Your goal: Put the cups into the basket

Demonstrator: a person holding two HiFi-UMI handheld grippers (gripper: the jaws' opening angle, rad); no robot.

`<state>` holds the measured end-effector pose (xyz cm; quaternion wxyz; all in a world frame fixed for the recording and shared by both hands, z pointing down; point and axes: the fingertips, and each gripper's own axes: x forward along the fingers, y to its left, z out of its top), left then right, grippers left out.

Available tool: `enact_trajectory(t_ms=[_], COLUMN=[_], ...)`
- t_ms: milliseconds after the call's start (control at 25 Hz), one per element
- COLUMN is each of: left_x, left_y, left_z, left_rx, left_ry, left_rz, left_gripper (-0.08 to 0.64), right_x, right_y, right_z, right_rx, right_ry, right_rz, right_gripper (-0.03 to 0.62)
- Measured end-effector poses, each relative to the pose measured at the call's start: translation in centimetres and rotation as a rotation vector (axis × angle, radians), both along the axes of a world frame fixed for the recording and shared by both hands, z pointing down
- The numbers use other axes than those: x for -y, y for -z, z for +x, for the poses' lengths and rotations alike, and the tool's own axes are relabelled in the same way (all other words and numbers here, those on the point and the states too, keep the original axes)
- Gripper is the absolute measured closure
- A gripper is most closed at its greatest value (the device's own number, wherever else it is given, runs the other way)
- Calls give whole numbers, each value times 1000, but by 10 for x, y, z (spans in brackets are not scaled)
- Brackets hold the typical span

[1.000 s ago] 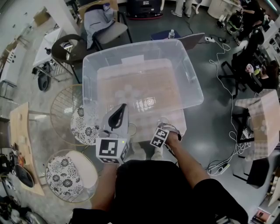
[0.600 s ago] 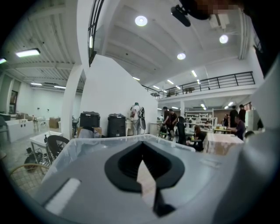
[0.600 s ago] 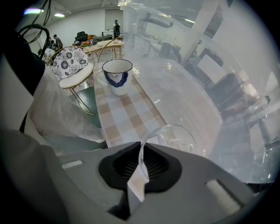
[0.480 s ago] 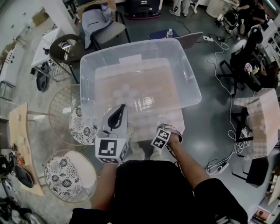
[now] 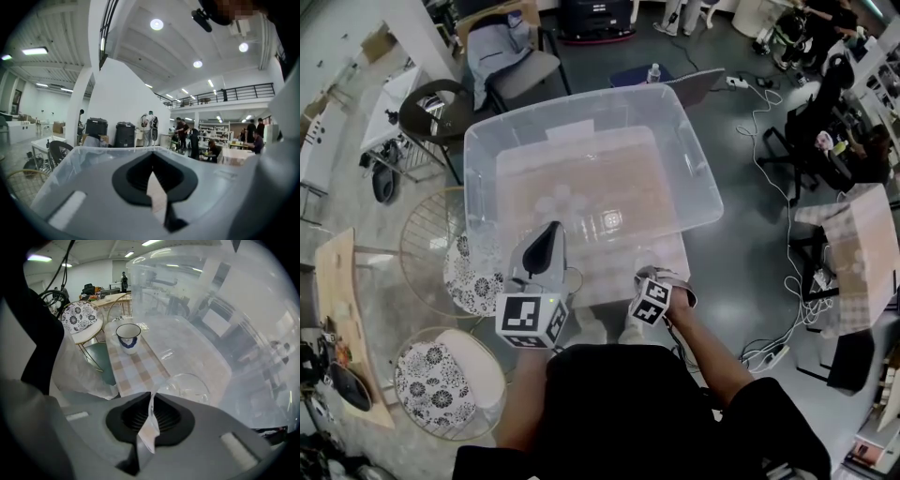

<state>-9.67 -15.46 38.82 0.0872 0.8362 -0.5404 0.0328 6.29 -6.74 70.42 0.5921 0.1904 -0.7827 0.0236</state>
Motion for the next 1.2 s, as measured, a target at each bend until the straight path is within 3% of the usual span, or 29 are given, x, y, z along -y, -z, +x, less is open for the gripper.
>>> enact_trajectory(t_ms=[360,1200], left_x=[2,8], left_y=[-5,-12], left_z=[15,52], left_rx=[42,17], left_ry=[-34,-89], left_rz=[9,-7], left_gripper=[552,552], right_x=[-12,-8], right_y=[53,209], right_z=[11,25], right_rx=[78,232], right_ry=[-50,-132], right_rz=[19,129], right_gripper=[571,566])
